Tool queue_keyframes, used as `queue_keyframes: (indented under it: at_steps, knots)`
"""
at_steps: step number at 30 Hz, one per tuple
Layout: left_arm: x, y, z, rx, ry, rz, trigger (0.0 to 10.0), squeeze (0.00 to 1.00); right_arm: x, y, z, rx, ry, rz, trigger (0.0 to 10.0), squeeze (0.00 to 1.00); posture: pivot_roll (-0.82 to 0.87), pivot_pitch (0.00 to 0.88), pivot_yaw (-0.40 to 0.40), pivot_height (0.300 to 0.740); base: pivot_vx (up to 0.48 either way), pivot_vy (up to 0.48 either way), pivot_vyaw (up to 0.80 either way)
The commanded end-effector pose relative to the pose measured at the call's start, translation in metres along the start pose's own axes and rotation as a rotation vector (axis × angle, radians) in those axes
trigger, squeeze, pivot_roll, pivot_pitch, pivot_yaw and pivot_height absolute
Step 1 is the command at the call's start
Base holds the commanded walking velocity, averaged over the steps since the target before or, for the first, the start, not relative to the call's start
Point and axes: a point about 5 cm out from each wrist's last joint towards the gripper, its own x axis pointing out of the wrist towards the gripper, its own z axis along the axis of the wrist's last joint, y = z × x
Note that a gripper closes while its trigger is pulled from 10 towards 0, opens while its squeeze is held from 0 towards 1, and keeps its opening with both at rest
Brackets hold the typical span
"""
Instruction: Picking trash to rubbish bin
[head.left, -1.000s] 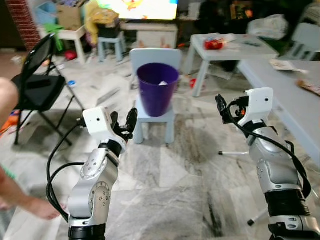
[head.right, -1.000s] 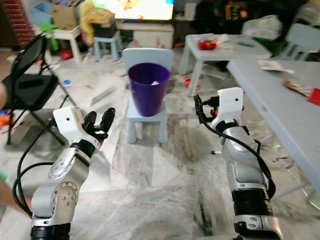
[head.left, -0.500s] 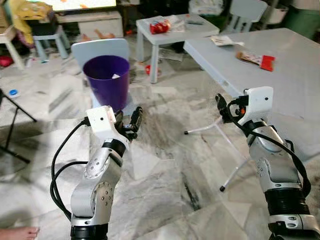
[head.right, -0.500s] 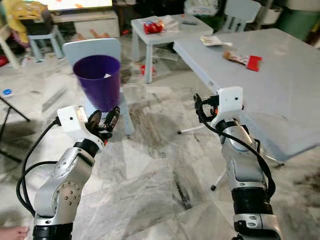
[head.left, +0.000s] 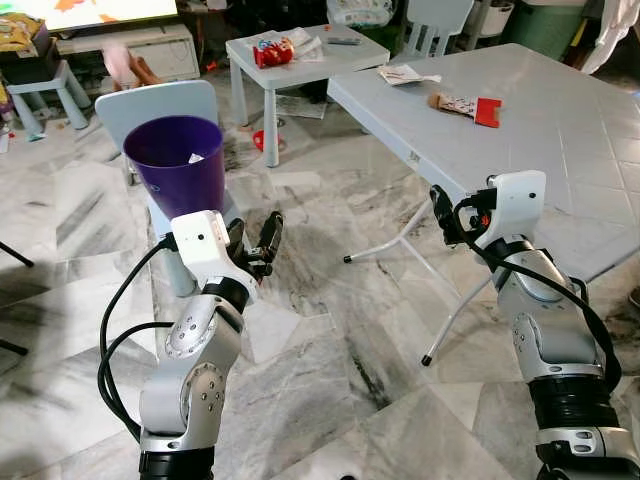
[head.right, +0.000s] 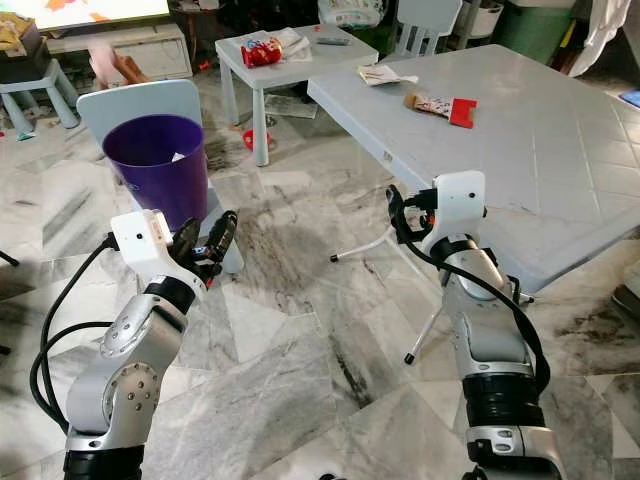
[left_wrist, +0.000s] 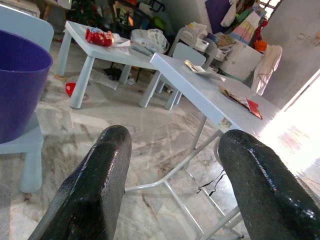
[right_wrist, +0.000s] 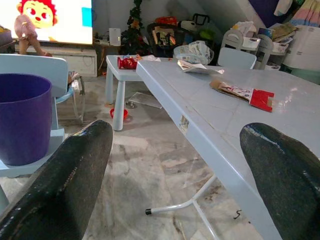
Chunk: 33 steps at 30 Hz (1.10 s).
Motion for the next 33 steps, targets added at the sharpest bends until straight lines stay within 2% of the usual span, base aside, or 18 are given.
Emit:
queue_keyframes:
  at_steps: [1,10,20,33]
  knots:
    - [-0.0004,-0.0007,-0.0002,0.006,0.0,-0.01,10.0,0.0,0.0019,-0.0015,0.002,-0.004,-0.004,-0.006,10.0,0.0,0.05,0.063,-0.056,0.74,0.0,0.0,-0.8]
    - [0.0002,-0.0006,-0.0003,0.006,-0.001,-0.009,10.0,0.0,0.0021,-0.0027,0.0034,-0.006,-0.008,-0.008,10.0,0.0,0.04,0.068,-0.056,0.74,0.197,0.0,-0.8]
    - [0.0002,-0.0003,-0.0006,0.006,-0.001,-0.008,10.0,0.0,0.0025,-0.0032,0.0045,-0.006,-0.013,-0.008,10.0,0.0,0.04,0.07,-0.057,0.74,0.3,0.0,-0.52]
    - [0.0003,0.0007,-0.0017,0.008,0.003,-0.008,10.0,0.0,0.0025,-0.0031,0.0048,-0.007,-0.017,-0.007,10.0,0.0,0.04,0.07,-0.057,0.74,0.283,0.0,0.0]
